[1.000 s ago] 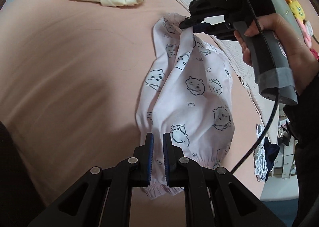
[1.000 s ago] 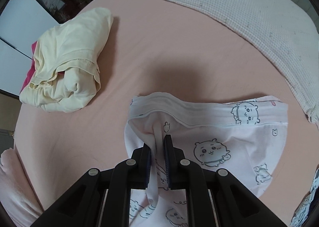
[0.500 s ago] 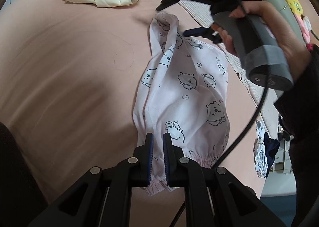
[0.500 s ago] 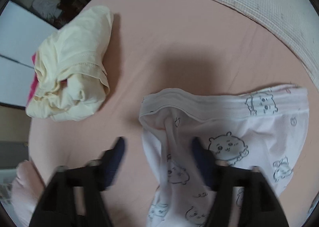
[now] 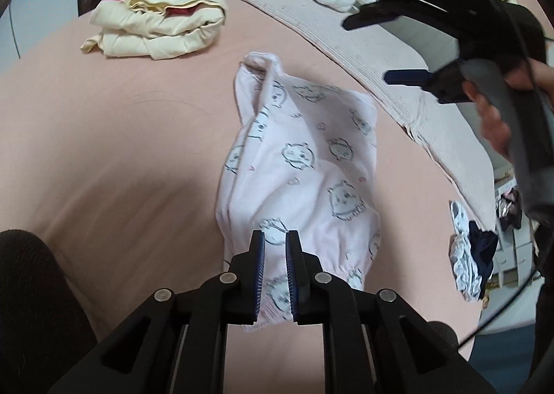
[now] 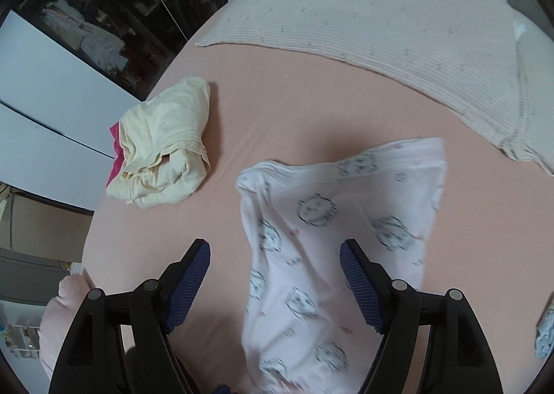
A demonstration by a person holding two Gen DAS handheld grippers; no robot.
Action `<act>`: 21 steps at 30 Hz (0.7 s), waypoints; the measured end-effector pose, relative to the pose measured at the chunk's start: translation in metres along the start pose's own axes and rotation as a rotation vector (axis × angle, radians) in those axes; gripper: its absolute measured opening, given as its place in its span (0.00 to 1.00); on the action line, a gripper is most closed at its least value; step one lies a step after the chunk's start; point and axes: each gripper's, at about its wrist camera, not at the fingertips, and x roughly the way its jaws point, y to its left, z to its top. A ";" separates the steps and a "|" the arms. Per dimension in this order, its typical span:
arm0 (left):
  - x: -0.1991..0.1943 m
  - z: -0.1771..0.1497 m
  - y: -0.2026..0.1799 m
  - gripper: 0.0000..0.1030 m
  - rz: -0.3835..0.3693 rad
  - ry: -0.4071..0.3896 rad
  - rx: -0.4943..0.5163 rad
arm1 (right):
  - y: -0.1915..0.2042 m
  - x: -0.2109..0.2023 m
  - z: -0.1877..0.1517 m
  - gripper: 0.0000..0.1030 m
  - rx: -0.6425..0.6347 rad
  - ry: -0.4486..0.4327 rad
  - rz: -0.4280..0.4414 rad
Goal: Fold clothes
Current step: 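Fold the pants over with the left tool while the right tool releases its edge, then grasp the folded pink pants bundle with both tools from opposite sides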
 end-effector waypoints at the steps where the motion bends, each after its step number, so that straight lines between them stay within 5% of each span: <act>1: 0.000 -0.002 -0.004 0.11 0.005 0.002 0.013 | -0.004 -0.006 -0.006 0.75 -0.004 -0.007 -0.004; 4: 0.001 -0.005 -0.019 0.12 0.025 0.017 0.063 | -0.020 -0.032 -0.027 0.75 -0.026 -0.039 -0.013; 7: 0.003 -0.005 -0.030 0.25 0.025 0.039 0.124 | -0.036 -0.053 -0.054 0.75 -0.081 -0.084 -0.058; 9: 0.005 -0.001 -0.035 0.66 0.021 0.057 0.182 | -0.044 -0.066 -0.075 0.75 -0.156 -0.126 -0.117; 11: 0.005 0.004 -0.041 0.82 0.030 0.068 0.256 | -0.047 -0.077 -0.100 0.75 -0.277 -0.188 -0.194; 21: -0.008 0.014 -0.053 0.82 0.136 0.083 0.715 | -0.035 -0.077 -0.208 0.75 -0.851 -0.417 -0.488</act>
